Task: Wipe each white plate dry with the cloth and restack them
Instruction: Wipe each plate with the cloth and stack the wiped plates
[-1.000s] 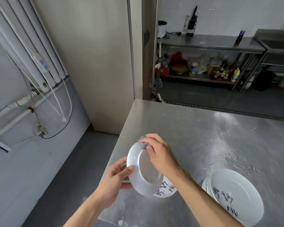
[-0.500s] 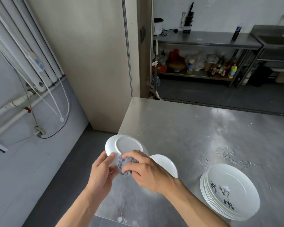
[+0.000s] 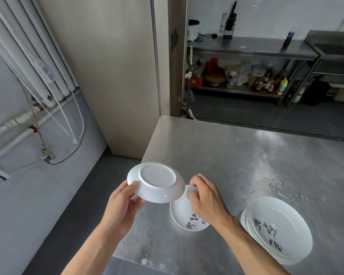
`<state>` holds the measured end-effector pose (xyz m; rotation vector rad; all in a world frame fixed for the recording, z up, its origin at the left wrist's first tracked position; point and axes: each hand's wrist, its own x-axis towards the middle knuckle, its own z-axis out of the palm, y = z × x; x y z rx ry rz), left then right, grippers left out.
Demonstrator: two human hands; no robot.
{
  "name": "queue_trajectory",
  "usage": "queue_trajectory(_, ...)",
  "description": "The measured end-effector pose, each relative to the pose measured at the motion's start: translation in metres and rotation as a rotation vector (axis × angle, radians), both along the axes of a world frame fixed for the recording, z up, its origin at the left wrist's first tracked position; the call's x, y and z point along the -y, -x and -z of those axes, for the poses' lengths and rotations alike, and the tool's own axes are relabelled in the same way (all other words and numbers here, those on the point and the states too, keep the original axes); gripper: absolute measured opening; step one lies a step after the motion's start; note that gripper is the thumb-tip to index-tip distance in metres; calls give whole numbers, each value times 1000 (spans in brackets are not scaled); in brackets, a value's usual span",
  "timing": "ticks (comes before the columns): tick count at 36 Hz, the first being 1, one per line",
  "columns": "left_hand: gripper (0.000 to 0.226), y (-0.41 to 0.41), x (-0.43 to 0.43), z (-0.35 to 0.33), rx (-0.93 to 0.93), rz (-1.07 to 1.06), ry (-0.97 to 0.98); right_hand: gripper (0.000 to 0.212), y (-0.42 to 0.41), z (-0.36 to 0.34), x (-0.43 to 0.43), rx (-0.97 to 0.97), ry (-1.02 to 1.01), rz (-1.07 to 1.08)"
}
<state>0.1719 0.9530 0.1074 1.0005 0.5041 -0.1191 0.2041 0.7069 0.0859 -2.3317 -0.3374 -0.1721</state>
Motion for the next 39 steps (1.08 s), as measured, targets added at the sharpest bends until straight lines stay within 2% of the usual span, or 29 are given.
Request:
queue_trajectory(4,22,-5,14,0,-18,-19,-7,49,10,-5,-12,130,167,-103)
queue_trajectory(6,23,-7,20,-3,-25,-2,-5,57,11,-3,-17,199,241,-159)
queue_trajectory(10,22,-10,30,-6,-62,46,3,31,8,3,-17,393,320,-106)
queue_trajectory(12,20,-12,33,-6,-96,52,41,25,6,6,-14,481,374,-49)
queue_trajectory(15,13,-15,40,-5,-174,17,114,16,3,7,-11,507,389,28)
queue_trajectory(19,27,-15,45,-1,-222,68,82,15,1,8,-4,344,269,75)
queue_trajectory(22,36,-11,46,11,-224,143,-209,8,-3,12,6,131,151,172)
queue_trajectory(25,18,-6,47,25,-148,52,-555,30,-9,19,15,-110,56,278)
queue_trajectory(27,22,-6,50,34,-105,55,-649,37,-11,21,23,-196,-77,314)
queue_trajectory(29,34,-7,56,39,-78,126,-603,37,-14,22,33,-266,-180,334)
queue_trajectory(32,30,-8,70,43,-37,203,-447,40,-16,23,49,-337,-264,372)
queue_trajectory(36,40,-15,92,46,-14,287,-408,45,-12,21,79,-368,-299,429)
queue_trajectory(37,41,-17,98,46,-7,313,-396,39,-10,20,89,-370,-292,428)
queue_trajectory(39,37,-21,110,50,7,380,-365,6,-4,19,112,-404,-269,423)
